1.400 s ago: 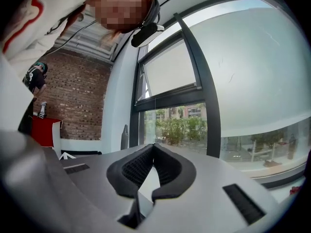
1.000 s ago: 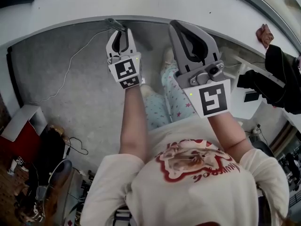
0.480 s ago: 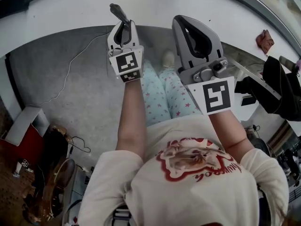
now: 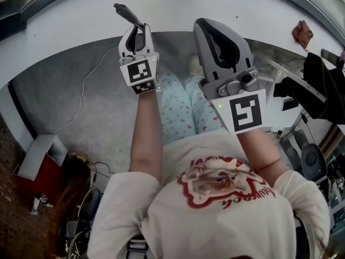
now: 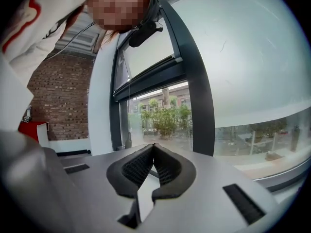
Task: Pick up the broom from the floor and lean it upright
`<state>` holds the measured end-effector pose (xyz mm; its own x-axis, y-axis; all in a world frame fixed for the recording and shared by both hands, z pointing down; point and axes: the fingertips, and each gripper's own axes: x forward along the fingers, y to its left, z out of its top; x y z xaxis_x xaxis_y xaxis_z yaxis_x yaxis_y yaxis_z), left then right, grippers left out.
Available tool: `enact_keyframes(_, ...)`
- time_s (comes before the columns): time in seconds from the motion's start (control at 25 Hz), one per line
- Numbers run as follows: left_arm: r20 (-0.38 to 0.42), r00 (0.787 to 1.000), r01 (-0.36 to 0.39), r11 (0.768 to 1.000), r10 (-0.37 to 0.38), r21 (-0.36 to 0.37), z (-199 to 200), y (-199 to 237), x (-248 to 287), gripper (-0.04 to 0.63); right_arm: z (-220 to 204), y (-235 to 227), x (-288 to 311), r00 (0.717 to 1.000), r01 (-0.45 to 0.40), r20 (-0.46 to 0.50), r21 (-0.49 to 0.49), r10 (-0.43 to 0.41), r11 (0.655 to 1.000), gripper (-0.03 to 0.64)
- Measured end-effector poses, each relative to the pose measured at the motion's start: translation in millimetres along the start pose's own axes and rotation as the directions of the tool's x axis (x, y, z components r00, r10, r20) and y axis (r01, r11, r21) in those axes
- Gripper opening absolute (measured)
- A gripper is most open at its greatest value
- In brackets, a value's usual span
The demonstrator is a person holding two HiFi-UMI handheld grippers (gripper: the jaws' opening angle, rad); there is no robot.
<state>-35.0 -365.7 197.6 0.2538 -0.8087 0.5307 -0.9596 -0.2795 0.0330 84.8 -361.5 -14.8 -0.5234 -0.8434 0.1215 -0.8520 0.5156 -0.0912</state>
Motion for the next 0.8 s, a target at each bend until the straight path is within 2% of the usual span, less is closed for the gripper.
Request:
enact_keyframes(0.24,0.029,0.999,0.035,0.999,-0.036,0.023,6.0,-6.0,0.0,0.098,-3.5,-0.2,-3.6,0.999,-0.032,0.014,-0.009,0.032,0.999,0.025)
enact_keyframes(0.32,0.044,0.998,0.051,0.999,-0.051,0.017,11.9,-7.9,-0.6,0.193,-4.8,-0.5,-3.0,0.999,-0.032,0.005,-0.006,0.032,0.999,0.025)
enact_keyframes(0.36,0.050,0.997,0.054,0.998,-0.055,0.023,14.8,-8.9,-1.3,0.216,-5.5,-0.4,-2.7,1.000,-0.030,-0.001,-0.002,0.030,1.000,0.025)
enact_keyframes(0.52,0.054,0.996,0.063,0.995,-0.068,0.079,21.6,-13.3,-8.6,0.248,-4.5,6.4,-4.7,0.999,-0.052,0.001,-0.010,0.052,0.999,0.025)
enact_keyframes(0.68,0.060,0.994,0.086,0.994,-0.090,0.070,29.3,-15.7,-15.2,0.316,-0.3,10.2,-4.5,0.997,-0.073,0.008,-0.012,0.073,0.997,0.025)
enact_keyframes(0.8,0.062,0.992,0.101,0.991,-0.106,0.090,36.6,-18.9,-17.8,0.338,-0.9,9.5,-4.7,0.997,-0.080,0.001,-0.005,0.080,0.997,0.025)
